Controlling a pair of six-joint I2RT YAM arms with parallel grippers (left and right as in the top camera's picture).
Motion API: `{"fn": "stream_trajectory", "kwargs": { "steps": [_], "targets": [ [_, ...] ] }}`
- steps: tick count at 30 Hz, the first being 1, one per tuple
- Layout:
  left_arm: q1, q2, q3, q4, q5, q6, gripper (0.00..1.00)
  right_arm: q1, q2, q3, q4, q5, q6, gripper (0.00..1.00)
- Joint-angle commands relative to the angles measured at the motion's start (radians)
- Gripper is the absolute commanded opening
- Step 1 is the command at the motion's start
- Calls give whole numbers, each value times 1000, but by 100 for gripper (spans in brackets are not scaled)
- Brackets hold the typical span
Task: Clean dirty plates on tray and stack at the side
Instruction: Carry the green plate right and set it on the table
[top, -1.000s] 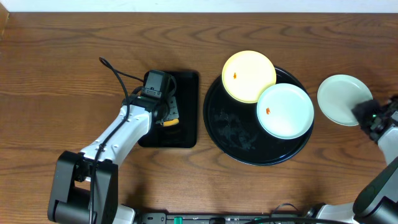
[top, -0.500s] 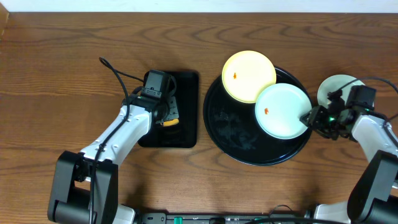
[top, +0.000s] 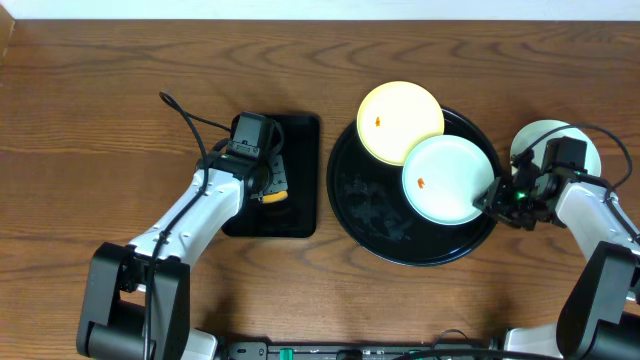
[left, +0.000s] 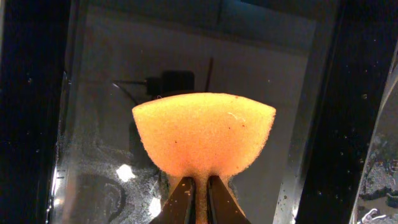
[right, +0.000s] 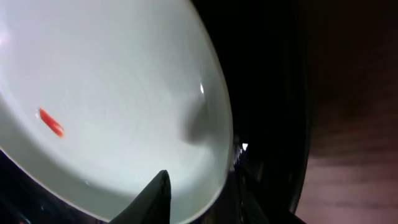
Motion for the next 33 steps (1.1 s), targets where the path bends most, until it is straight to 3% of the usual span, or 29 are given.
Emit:
{"fn": "stream_trajectory", "kwargs": {
  "steps": [1, 8, 9, 12, 33],
  "targets": [
    [4, 4, -7, -2, -9, 12, 8, 31, -10, -2, -4, 2, -15, 30],
    [4, 4, -7, -2, -9, 12, 8, 89, -10, -45, 68, 3, -15, 22],
    [4, 3, -7, -2, -9, 12, 8, 98, -10, -61, 83, 3, -10, 14],
    [4, 4, -7, -2, -9, 12, 8, 103, -10, -79, 89, 2, 5, 1],
    [-81, -108, -2, 45, -4, 39, 7, 217, -10, -92, 60, -84, -6, 1]
  ]
}}
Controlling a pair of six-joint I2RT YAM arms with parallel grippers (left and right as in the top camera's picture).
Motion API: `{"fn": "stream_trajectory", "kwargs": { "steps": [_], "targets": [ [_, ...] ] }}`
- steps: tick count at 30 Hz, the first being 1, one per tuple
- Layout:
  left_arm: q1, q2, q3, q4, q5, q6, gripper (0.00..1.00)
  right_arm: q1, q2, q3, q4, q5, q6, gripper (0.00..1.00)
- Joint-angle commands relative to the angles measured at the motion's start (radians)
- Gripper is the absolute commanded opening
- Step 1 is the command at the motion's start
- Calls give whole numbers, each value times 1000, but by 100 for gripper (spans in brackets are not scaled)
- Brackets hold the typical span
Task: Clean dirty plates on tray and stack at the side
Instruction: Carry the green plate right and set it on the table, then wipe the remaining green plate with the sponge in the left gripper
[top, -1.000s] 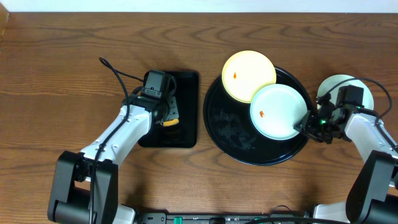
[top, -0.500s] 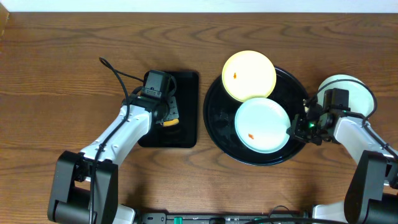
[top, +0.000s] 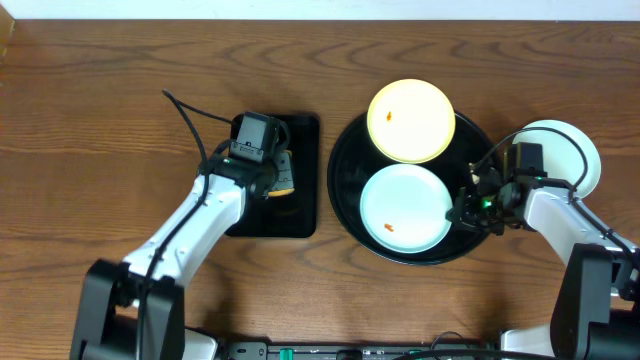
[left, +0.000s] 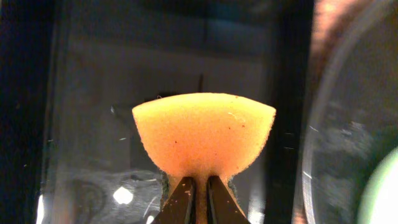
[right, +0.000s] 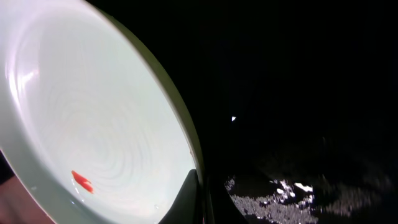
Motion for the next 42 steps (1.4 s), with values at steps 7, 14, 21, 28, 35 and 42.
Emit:
{"fn": "stream_trajectory", "kwargs": {
  "steps": [7, 14, 21, 28, 35, 42],
  "targets": [
    [-129, -32, -2, 42, 69, -12, 8, 58, -10, -12, 11, -19, -2, 18],
    [-254, -31, -2, 80, 101, -103, 8, 65, -10, -12, 11, -5, 24, 1],
    [-400, -7, -2, 164, 103, -150, 8, 66, -10, -12, 8, -3, 53, 1],
    [-491, 46, -2, 249, 109, -218, 8, 66, -10, -12, 0, -3, 53, 1],
    [-526, 151, -2, 291, 137, -220, 8, 66, -10, -12, -1, -3, 53, 1],
    [-526, 263, -2, 356, 186, -207, 8, 66, -10, -12, -3, -3, 53, 1]
  ]
}}
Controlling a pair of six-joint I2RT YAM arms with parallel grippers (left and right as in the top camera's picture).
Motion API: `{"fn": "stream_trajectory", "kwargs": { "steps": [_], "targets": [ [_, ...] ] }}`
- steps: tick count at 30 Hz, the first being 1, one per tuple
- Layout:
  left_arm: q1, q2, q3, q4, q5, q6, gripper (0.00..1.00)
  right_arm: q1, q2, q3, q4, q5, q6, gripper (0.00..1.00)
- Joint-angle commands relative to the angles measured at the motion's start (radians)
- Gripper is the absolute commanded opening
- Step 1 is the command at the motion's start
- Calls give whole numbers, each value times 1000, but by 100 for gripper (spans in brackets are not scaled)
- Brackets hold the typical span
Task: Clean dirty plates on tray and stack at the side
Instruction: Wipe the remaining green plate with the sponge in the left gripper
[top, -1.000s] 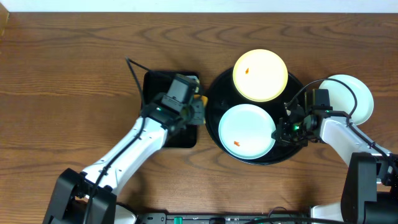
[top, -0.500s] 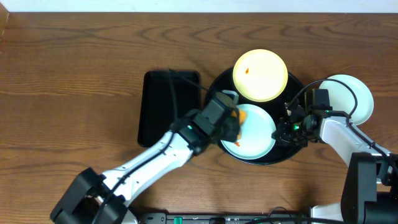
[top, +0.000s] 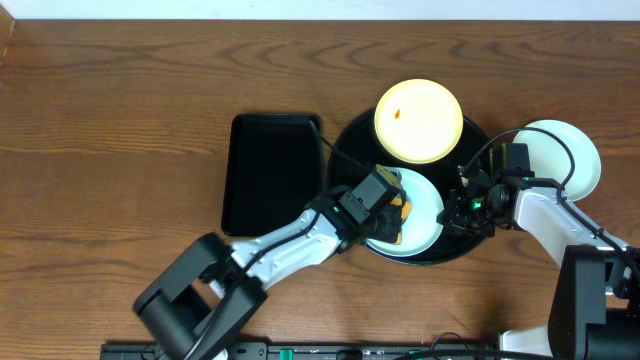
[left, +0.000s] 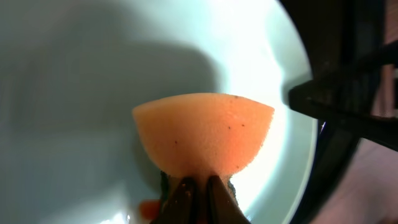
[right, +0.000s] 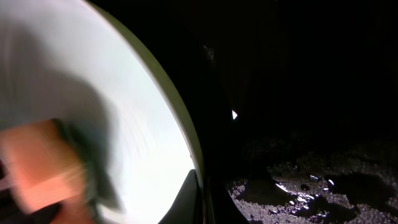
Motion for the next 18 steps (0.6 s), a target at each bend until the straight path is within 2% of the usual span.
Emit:
{"fn": "stream_trajectory", "kwargs": {
  "steps": [1, 6, 16, 18],
  "targets": [
    [0, 45, -2, 22, 22, 8, 8, 13, -10, -6, -4, -8, 12, 1],
    [0, 81, -2, 20, -57, 7, 8, 13, -10, -6, -9, -8, 19, 1],
    [17, 89, -1, 24, -435, 7, 7, 13, -10, -6, -14, -8, 19, 1],
    [30, 80, 10, 24, -451, 37, 7, 13, -10, -5, -13, -8, 19, 1]
  ]
}}
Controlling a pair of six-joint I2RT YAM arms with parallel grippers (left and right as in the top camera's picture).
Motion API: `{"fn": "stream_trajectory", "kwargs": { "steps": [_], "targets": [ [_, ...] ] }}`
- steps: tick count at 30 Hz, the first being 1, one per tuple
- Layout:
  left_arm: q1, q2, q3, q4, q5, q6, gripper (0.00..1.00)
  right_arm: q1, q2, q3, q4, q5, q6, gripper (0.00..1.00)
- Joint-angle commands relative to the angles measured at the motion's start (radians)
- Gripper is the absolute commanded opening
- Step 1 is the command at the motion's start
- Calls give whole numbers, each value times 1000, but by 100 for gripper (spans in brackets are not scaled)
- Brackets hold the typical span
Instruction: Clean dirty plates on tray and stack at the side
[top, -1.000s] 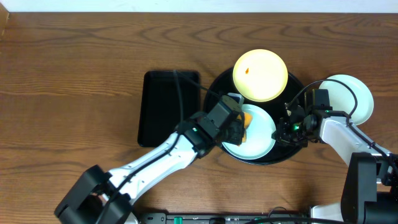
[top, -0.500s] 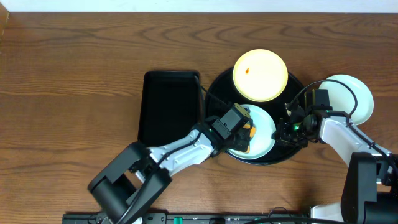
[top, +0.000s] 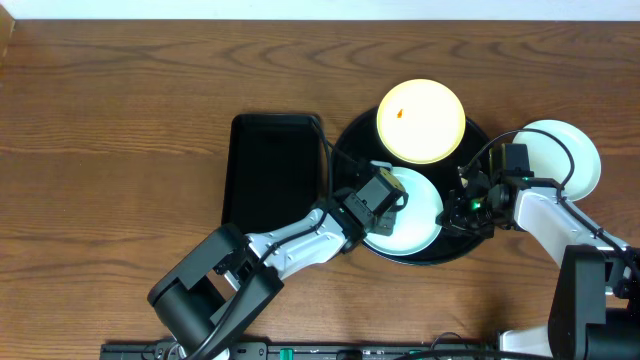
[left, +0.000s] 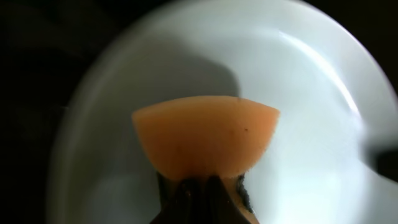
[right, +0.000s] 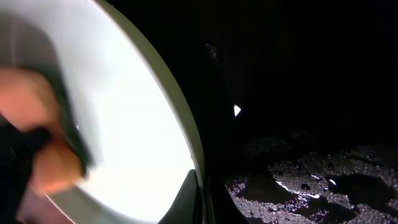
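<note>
A pale plate (top: 418, 222) lies in the front of the round black tray (top: 348, 160). My left gripper (top: 390, 201) is over its left part, shut on an orange sponge (left: 205, 134) that presses on the plate (left: 311, 118). My right gripper (top: 462, 208) is shut on the plate's right rim; in the right wrist view the fingers (right: 198, 186) pinch the rim of the plate (right: 137, 118), with the blurred sponge (right: 43, 162) at the left. A yellow plate (top: 421, 122) with a small orange spot sits at the back of the tray.
A black rectangular tray (top: 272, 175) lies left of the round tray. A white plate (top: 572, 160) sits on the table at the far right, behind my right arm. The round tray's floor (right: 298, 162) is wet and speckled.
The sponge has shifted a little toward the upper left of the pale plate. The red smear seen beside the sponge in the left wrist view no longer shows. The right gripper holds the same rim.
First my left gripper held the sponge over the rectangular tray while my right held the pale plate leaning on the yellow one. Then the pale plate lay flat at the tray's front. Later the sponge was on that plate, and it is there now.
</note>
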Motion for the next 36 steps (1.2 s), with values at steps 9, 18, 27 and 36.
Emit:
{"fn": "stream_trajectory", "kwargs": {
  "steps": [9, 18, 27, 36],
  "targets": [
    [43, -201, 47, -64, -45, 168, 8, 13, -10, -6, -6, 0, 5, 1],
    [210, -314, 47, -227, -35, 169, 8, 13, -10, -6, -3, 0, 5, 1],
    [508, -218, 42, -227, 264, 232, 7, 13, -10, -6, -3, 0, 5, 1],
    [648, -35, 42, -224, 367, 232, 8, 13, -10, -6, -6, 0, 5, 1]
  ]
}}
